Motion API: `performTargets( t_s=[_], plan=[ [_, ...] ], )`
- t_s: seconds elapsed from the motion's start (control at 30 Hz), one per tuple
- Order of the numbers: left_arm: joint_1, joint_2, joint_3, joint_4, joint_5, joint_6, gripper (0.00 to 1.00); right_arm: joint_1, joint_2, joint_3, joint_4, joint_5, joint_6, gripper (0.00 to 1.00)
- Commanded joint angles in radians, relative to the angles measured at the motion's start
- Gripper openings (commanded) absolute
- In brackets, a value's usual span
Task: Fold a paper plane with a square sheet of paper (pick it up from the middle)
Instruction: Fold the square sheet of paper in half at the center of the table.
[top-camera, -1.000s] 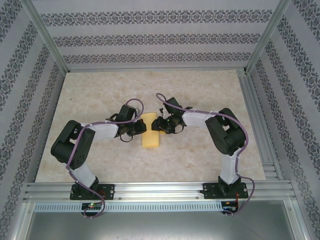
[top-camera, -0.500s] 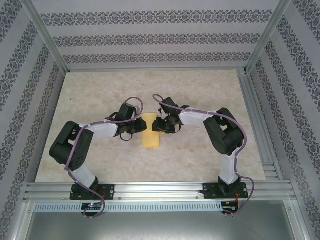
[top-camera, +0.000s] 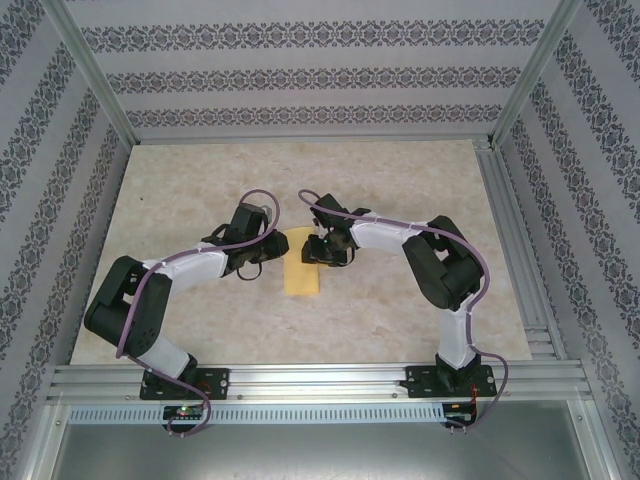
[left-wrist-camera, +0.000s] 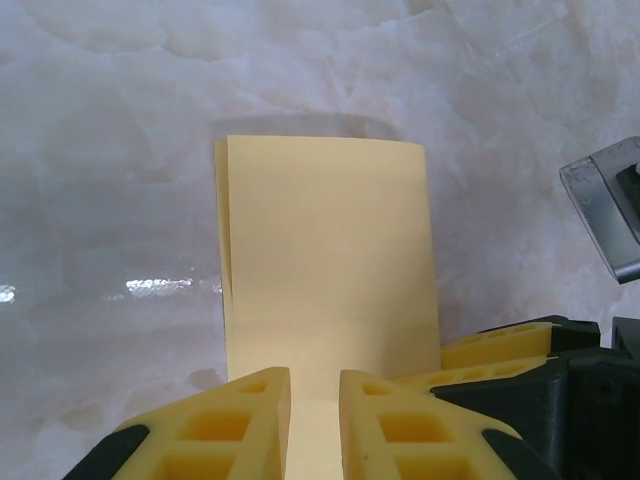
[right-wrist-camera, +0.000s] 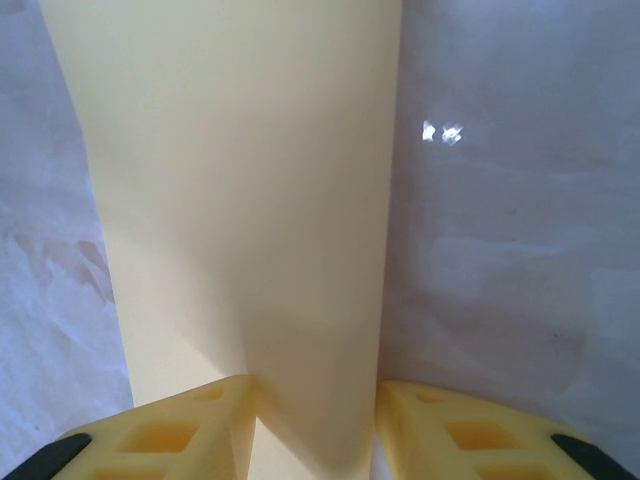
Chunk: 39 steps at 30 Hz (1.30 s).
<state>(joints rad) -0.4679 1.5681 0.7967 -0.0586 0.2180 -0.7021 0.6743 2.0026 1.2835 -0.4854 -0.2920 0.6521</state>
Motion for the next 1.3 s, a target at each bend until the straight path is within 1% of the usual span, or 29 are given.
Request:
performTargets(
  t_s=[0.0,0.17,0.47,1.27],
  plan=[
    [-0.014,0.002,-0.008,0.003,-0.013,-0.011,0.21,0.008,0.100,-0.023,-0.050,0.110,0.015,0.40],
    [-0.012,0.004,-0.008,0.003,-0.013,-0.005,0.21,0.013,0.114,-0.007,-0.081,0.128,0.000,0.41],
    [-0.012,0.010,-0.007,0.003,-0.023,-0.007,0.21,0.020,0.143,0.010,-0.103,0.125,-0.024,0.43],
    [-0.027,0.124,0.017,0.060,0.108,-0.008,0.13,0.024,0.174,0.025,-0.122,0.140,-0.024,0.43]
  ],
)
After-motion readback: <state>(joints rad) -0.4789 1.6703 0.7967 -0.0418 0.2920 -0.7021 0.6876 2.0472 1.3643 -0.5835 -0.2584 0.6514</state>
